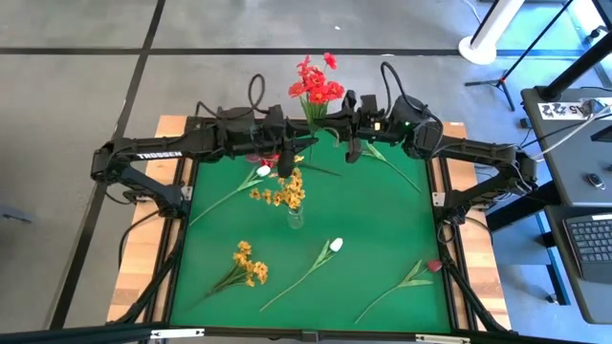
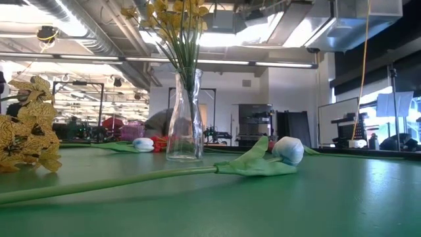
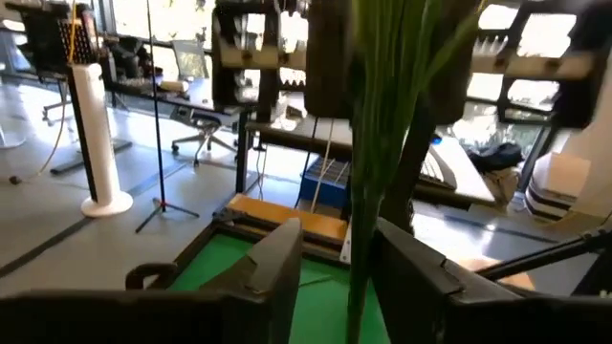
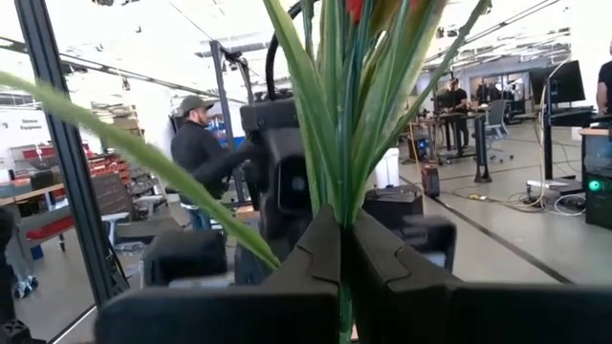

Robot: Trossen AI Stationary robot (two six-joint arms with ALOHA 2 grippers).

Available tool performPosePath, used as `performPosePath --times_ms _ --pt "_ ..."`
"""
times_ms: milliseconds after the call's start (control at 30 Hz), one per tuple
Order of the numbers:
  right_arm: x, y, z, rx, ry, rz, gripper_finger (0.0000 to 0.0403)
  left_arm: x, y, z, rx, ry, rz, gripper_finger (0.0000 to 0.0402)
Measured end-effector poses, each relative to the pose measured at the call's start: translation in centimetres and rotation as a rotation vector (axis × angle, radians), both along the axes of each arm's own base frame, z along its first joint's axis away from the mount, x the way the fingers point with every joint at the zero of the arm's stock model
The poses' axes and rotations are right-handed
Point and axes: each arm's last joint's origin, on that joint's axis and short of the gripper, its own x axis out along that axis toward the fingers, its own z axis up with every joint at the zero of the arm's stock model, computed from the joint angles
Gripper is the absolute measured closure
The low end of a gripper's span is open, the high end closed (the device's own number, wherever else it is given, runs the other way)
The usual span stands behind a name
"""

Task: Sort flowers into vase by color
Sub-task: Put the bottom red flowers into the violet vase

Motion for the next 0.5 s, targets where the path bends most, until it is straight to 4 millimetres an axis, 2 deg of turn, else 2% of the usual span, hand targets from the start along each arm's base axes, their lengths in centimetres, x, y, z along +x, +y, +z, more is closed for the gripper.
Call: performPosePath --times_ms 133,267,500 --pt "0.0 0.0 0.0 -0.001 0.0 0.006 0.0402 1.0 0.2 -1.1 0.013 0.047 0.007 0.0328" --pt "0.0 0.0 0.0 0.0 0.002 0.001 0.0401 0.9 0.1 -1.0 0.037 0.05 0.05 0.0387" --pt "-0.1 0.0 0.1 0.001 -0.004 -0.002 0.0392 -0.2 -0.8 0.0 0.049 0.035 0.056 0.0396"
